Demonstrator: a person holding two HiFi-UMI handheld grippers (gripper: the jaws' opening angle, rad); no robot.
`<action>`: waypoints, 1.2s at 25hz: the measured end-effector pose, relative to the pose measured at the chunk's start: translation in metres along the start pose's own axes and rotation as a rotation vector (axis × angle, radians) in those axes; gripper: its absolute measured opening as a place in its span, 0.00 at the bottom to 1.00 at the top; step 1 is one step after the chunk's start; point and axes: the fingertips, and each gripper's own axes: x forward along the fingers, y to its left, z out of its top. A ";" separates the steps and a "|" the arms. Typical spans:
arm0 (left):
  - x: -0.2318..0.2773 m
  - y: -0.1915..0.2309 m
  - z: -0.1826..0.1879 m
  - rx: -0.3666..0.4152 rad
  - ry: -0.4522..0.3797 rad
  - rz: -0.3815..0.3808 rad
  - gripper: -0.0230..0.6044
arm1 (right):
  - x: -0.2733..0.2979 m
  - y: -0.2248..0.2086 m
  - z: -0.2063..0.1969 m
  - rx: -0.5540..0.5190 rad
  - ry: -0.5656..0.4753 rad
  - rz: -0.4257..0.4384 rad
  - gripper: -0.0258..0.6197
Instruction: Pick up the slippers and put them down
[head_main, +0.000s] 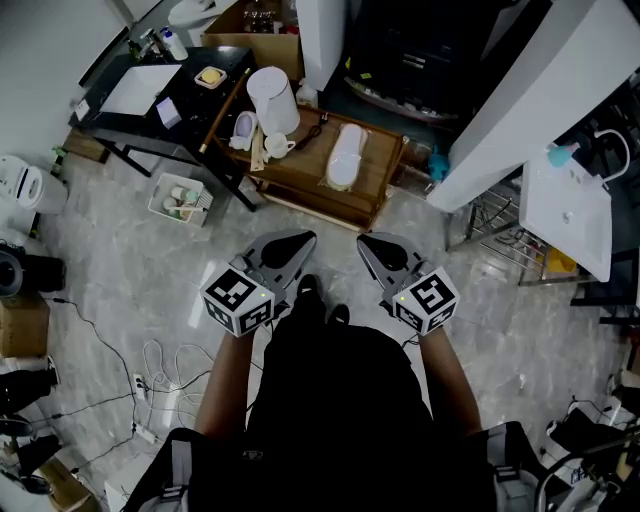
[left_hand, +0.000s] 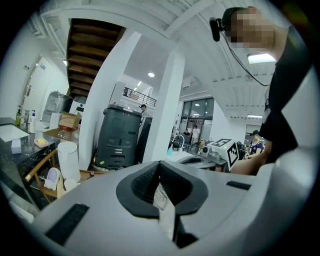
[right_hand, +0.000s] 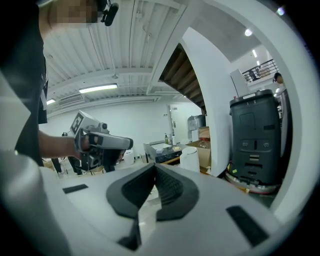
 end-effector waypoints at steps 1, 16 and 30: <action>0.003 0.001 0.000 -0.002 0.002 -0.003 0.05 | -0.001 -0.003 0.000 0.002 0.001 -0.004 0.05; 0.059 0.050 0.014 -0.001 0.026 -0.083 0.05 | 0.025 -0.061 0.002 0.037 0.022 -0.096 0.05; 0.088 0.140 0.029 -0.018 0.078 -0.195 0.05 | 0.102 -0.106 0.019 0.069 0.031 -0.199 0.05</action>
